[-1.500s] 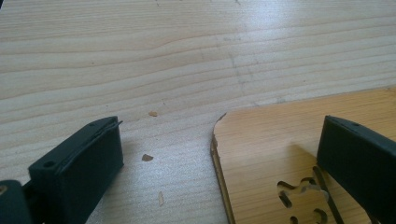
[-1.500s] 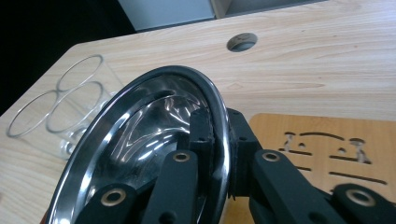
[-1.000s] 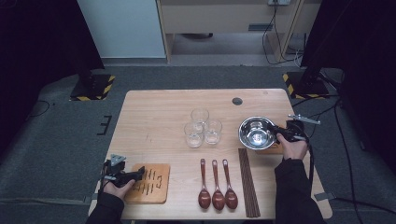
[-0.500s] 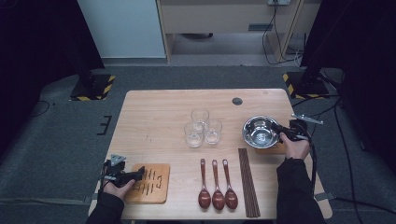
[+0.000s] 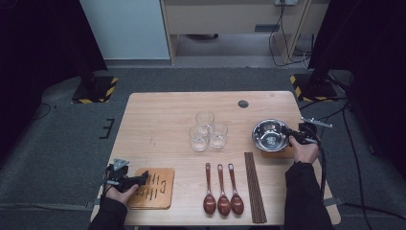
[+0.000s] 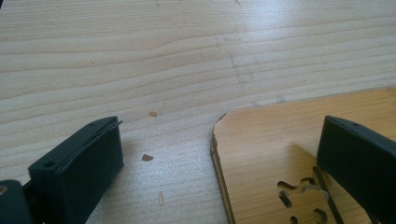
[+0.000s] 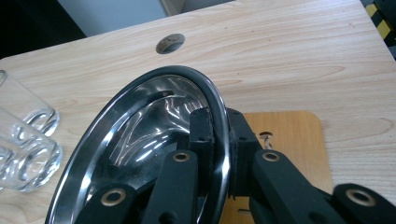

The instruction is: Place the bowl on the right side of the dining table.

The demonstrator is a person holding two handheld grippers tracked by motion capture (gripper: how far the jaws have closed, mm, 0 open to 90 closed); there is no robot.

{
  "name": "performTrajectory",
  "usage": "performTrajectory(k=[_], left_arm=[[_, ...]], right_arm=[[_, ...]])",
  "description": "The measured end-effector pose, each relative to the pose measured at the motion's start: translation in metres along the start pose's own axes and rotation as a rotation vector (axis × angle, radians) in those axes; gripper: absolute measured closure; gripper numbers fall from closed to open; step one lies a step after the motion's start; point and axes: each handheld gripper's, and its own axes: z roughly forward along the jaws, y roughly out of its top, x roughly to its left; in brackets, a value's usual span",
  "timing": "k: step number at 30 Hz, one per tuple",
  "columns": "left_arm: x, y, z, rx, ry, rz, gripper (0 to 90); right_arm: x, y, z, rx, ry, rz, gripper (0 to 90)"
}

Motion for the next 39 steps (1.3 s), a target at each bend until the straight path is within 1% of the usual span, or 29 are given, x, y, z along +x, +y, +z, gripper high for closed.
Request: performTrajectory(k=[10,13,16,20,22,26,33,39], left_arm=[[0.000,0.000,0.000,0.000,0.000,0.000,0.0],[0.000,0.000,0.000,0.000,0.000,0.000,0.0],[0.000,0.000,0.000,0.000,0.000,0.000,0.0],[0.000,0.000,0.000,0.000,0.000,0.000,0.0],[0.000,0.000,0.000,0.000,0.000,0.000,0.0],[0.000,0.000,0.000,0.000,0.000,0.000,0.0],[0.000,0.000,0.000,0.000,0.000,0.000,0.0],[0.000,0.000,0.000,0.000,0.000,0.000,0.0]], right_arm=[[-0.010,-0.002,0.007,0.013,-0.044,0.008,83.5],[-0.011,-0.002,0.008,0.017,-0.049,0.011,83.5],[-0.011,-0.002,0.009,0.020,-0.055,0.007,83.5],[-0.013,-0.003,0.011,0.031,-0.074,-0.002,83.5],[-0.014,-0.003,0.011,0.032,-0.074,0.009,83.4],[-0.016,-0.003,0.012,0.025,-0.074,0.010,83.2],[-0.020,-0.005,0.014,0.044,-0.097,0.001,81.9],[-0.022,-0.007,0.016,0.065,-0.127,-0.021,79.4]])
